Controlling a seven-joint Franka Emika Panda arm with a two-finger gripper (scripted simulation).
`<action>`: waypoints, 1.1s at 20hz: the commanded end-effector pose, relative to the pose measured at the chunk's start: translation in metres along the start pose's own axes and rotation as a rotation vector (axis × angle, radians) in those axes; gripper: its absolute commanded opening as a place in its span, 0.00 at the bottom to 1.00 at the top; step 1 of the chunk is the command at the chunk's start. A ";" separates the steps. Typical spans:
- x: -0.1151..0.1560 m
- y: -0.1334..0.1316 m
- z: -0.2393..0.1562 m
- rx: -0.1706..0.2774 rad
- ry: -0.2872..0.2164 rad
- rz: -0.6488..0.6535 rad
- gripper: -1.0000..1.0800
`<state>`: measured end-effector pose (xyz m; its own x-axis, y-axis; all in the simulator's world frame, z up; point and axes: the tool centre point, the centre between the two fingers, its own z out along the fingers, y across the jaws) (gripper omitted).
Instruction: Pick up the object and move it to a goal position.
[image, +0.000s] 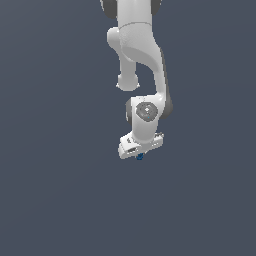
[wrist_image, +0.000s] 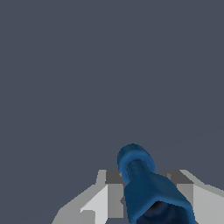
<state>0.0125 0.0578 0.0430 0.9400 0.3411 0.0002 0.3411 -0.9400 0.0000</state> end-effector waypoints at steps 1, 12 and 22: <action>0.000 0.000 0.000 0.000 0.000 0.000 0.00; 0.014 -0.026 -0.024 0.000 0.000 0.000 0.00; 0.056 -0.097 -0.091 0.000 0.000 0.000 0.00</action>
<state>0.0296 0.1547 0.1228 0.9400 0.3412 0.0000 0.3412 -0.9400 -0.0001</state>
